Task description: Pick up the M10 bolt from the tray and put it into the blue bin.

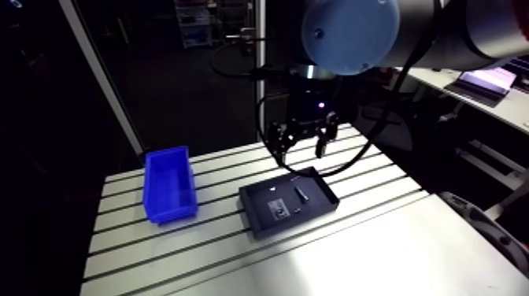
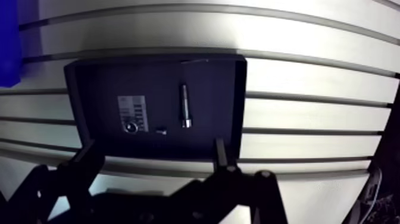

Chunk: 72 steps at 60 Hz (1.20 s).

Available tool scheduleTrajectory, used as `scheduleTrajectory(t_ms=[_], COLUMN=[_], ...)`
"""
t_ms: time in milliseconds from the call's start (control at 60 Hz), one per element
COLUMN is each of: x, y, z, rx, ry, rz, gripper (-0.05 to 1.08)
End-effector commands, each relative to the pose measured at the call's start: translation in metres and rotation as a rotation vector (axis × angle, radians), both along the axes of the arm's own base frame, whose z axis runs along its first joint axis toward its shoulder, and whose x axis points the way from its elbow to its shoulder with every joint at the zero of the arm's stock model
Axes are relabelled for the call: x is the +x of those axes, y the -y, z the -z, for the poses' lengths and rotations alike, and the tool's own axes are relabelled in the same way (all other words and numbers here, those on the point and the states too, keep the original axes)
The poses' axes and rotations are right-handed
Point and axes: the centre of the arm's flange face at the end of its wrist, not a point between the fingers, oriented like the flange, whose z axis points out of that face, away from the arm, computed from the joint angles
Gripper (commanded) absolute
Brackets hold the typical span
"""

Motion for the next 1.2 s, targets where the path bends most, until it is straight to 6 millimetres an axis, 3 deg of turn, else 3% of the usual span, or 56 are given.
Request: scheduleTrajectory(t_ms=[17,667,833,900,1100,1200], x=[0.001,-0.001,-0.002,-0.002,-0.003,-0.002], y=[0.0,0.0,-0.002,-0.002,-0.003,-0.004], z=[0.007,0.043,0.051,0.052,0.06,0.065], rx=[0.003,0.006,0.009,0.008,0.015,0.025], ry=[0.002,0.027,0.042,0.044,0.047,0.051], rz=[0.0,-0.008,-0.009,-0.011,-0.015,-0.017], gripper=[0.0,0.02,0.15,0.25,0.38,0.4])
